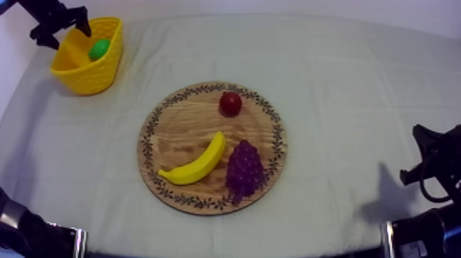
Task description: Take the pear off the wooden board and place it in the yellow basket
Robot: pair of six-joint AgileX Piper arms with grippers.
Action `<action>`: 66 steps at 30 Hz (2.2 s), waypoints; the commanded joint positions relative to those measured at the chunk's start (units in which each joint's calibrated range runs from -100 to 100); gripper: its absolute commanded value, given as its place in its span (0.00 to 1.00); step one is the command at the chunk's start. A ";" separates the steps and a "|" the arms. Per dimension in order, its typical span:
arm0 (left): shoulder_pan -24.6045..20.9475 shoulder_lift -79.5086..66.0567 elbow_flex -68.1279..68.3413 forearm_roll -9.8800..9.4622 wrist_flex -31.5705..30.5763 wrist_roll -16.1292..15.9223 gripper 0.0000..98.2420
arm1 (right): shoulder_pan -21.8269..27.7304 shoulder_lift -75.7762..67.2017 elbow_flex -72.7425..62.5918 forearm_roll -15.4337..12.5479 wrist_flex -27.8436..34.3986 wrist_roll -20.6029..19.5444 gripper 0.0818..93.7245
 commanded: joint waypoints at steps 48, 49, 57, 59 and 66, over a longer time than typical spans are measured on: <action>-3.71 -61.24 57.41 3.83 -14.53 -2.66 0.47 | -0.02 -0.03 -0.02 0.00 0.02 0.01 0.00; -3.84 -62.39 58.57 3.99 -15.27 -2.69 0.45 | -0.02 -0.03 -0.02 0.00 0.02 0.02 0.00; -4.83 -70.97 66.94 4.72 -20.14 -2.81 0.36 | -0.02 -0.03 -0.02 0.00 0.02 -0.02 0.00; -4.96 -73.35 69.28 4.90 -21.64 -2.90 0.35 | -0.02 -0.03 -0.02 0.00 0.02 -0.03 0.00; -5.09 -82.06 77.34 5.90 -27.22 -3.43 0.29 | -0.02 -0.03 -0.02 0.00 0.02 0.01 0.00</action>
